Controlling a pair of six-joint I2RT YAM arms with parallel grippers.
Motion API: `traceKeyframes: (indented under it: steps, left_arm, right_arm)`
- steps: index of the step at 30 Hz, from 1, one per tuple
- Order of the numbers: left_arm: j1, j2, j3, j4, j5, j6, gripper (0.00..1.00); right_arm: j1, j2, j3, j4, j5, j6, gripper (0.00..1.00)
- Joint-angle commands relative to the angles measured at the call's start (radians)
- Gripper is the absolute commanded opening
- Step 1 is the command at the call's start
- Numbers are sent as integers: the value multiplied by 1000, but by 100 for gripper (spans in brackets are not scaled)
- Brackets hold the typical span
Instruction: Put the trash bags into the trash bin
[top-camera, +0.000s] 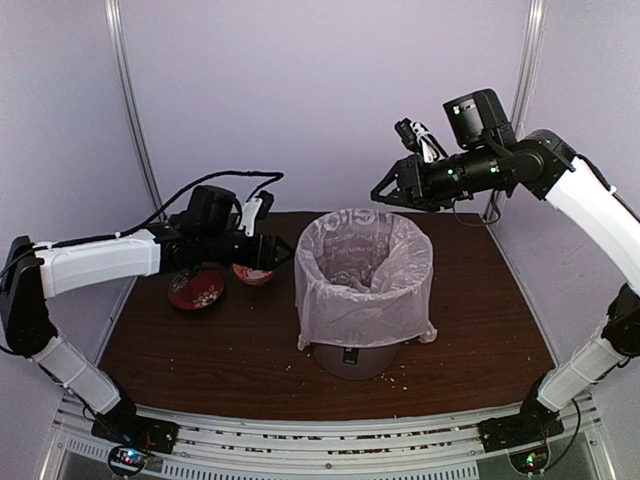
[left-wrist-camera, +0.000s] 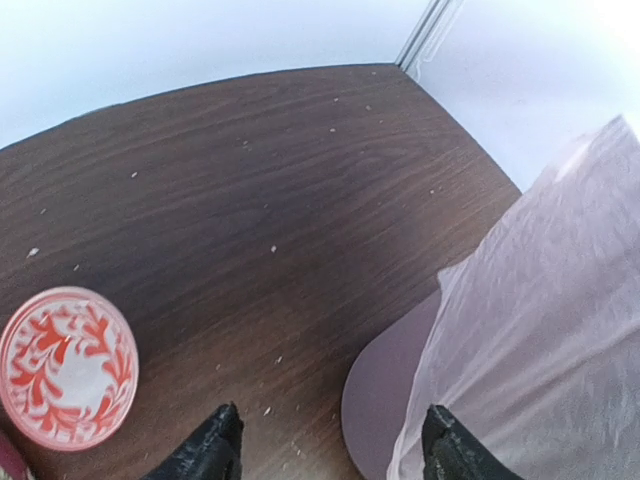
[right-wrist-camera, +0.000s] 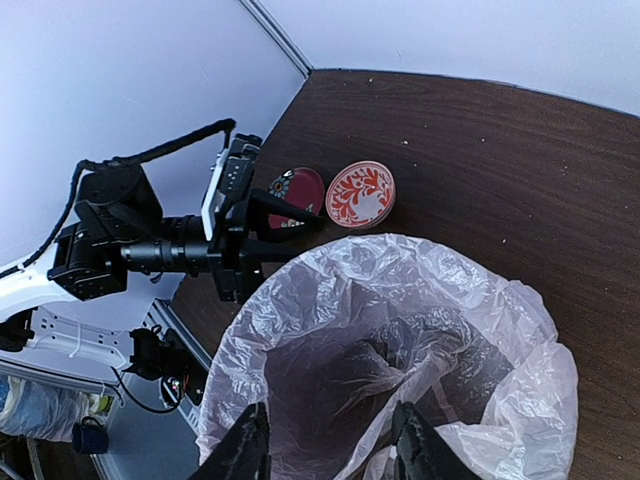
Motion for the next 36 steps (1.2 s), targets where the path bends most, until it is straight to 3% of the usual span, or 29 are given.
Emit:
traceKeyframes:
  steps: [1,12,20,25,32,36]
  left_arm:
    - [-11,62,73,110,92,5,62]
    - [-120,136,89,165,101,-13,62]
    - [-199,172,93,183,102,-54,62]
    - [-184,84,6,141,-33,-87,65]
    - [-122,-109,-168,42,-202,-95,67]
    - [-82,-188,-255,24,-230,-95,68]
  right_arm:
    - [4,-3,41,-47,37,-26,40]
    - [4,-90,-57,-38,56,3,40]
    - [9,-59,-27,-142,52,-23,37]
    - [36,-23,-6,-222,62,-45,29]
    - [103,31,27,-343,137,-76,7]
    - [127,58,11,-396,164,-93,0]
